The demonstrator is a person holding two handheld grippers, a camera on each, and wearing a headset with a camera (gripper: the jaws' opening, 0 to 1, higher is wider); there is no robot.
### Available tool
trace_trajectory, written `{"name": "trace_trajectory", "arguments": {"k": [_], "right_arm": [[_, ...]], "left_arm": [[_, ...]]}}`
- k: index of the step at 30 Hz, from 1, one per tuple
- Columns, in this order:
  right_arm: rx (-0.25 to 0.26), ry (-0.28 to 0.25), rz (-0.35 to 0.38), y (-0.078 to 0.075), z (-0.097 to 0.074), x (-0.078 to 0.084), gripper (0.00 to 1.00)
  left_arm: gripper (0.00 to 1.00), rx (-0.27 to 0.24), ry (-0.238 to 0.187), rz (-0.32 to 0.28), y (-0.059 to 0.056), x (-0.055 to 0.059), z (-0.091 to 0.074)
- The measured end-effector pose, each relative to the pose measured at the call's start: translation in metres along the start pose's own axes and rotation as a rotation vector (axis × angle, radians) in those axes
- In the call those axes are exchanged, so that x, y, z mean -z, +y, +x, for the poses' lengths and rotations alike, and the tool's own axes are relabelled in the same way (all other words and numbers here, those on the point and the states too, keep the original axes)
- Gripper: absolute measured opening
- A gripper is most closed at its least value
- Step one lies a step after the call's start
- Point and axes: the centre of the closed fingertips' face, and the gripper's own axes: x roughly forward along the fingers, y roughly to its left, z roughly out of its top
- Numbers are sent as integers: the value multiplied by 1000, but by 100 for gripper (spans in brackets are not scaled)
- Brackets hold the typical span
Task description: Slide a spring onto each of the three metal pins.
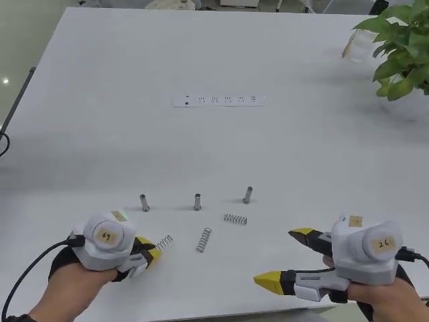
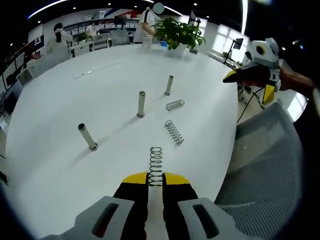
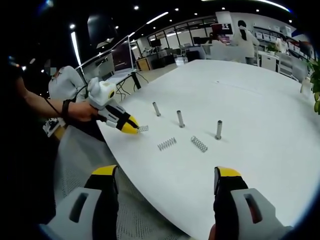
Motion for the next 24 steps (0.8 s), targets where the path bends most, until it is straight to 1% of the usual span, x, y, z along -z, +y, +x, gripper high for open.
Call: {"name": "trace_trajectory", "arguments": {"k": [6,9,12,16,19,24], "right_arm": [[-15,-8,-1,3,2,-2,73],[-30,-17,3,6,4,-3,72],[-40,-18,0,8,7,-3,70],[-55,-20,-8,11,10,-4,67],[-68,-19,-13,12,12,-5,65],[-101,-39,-18,17,15,-9,59]], "left_arm": [[2,20,-1,35,-10,-5,-4],[2,35,-7,60,-17,-11,-5],[2,51,-4,93,-25,-15,-5],[2,67,-13,118,-34,-22,-5],[2,80,-17,131,-40,-25,-4],[2,104,-25,155,-53,-31,-5]]}}
